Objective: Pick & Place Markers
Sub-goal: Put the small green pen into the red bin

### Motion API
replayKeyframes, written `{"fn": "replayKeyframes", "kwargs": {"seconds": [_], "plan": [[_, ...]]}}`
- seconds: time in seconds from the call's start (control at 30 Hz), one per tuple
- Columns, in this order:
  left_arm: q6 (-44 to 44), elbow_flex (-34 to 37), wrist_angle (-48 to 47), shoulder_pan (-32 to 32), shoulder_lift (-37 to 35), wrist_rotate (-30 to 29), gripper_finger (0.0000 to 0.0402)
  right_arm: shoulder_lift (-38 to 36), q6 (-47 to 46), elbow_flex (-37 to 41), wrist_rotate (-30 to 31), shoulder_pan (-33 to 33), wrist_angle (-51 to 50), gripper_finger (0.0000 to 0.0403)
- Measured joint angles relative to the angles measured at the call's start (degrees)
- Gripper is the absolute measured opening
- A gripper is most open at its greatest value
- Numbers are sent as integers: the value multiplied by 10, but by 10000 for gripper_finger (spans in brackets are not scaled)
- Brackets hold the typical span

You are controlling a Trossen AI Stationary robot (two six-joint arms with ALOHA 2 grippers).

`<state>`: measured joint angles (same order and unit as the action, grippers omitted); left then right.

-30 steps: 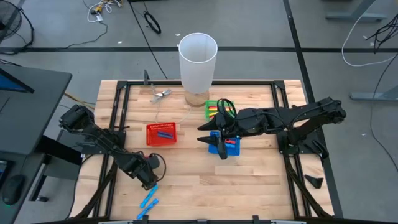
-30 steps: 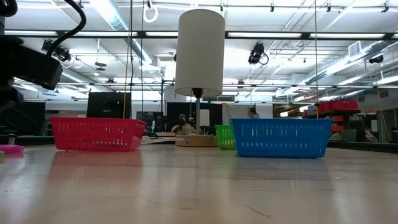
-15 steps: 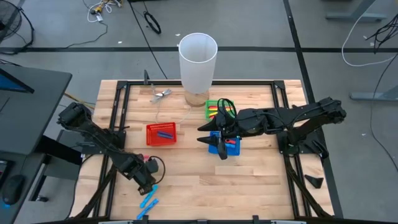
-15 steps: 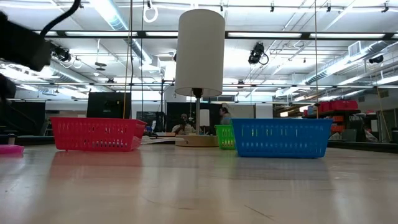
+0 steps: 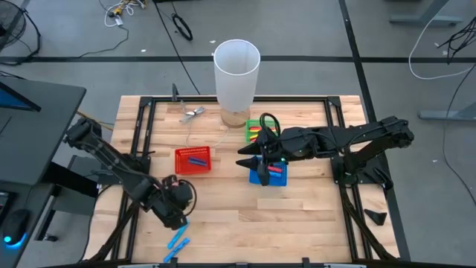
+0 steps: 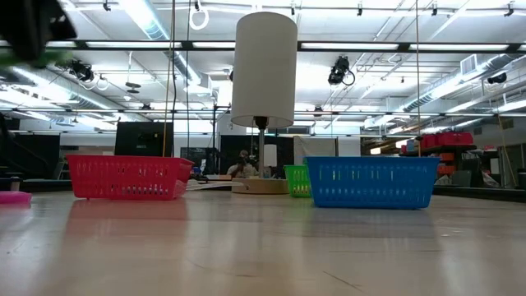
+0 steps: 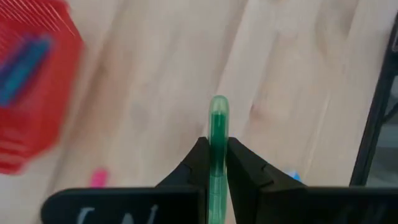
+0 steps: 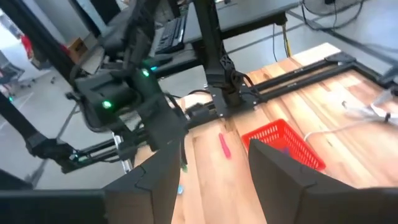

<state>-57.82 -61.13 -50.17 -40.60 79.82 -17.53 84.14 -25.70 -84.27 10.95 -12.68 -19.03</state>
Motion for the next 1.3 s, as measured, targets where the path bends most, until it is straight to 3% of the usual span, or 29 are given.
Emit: {"fn": "replayKeyframes", "kwargs": {"seconds": [0.53,0.83,1.0,1.3], "plan": [[155,-119,-89,20,-1,-184,33,0,-88,0,-61,25,-5,189],[179,-117,-133,61,-1,-111,33,0,-79,0,-61,25,-10,189],[224,-116,-191,120,-1,-57,33,0,-77,0,-60,25,-13,189],[343,-116,-192,236,-1,2,33,0,-52,0,-60,25,-14,189]]}}
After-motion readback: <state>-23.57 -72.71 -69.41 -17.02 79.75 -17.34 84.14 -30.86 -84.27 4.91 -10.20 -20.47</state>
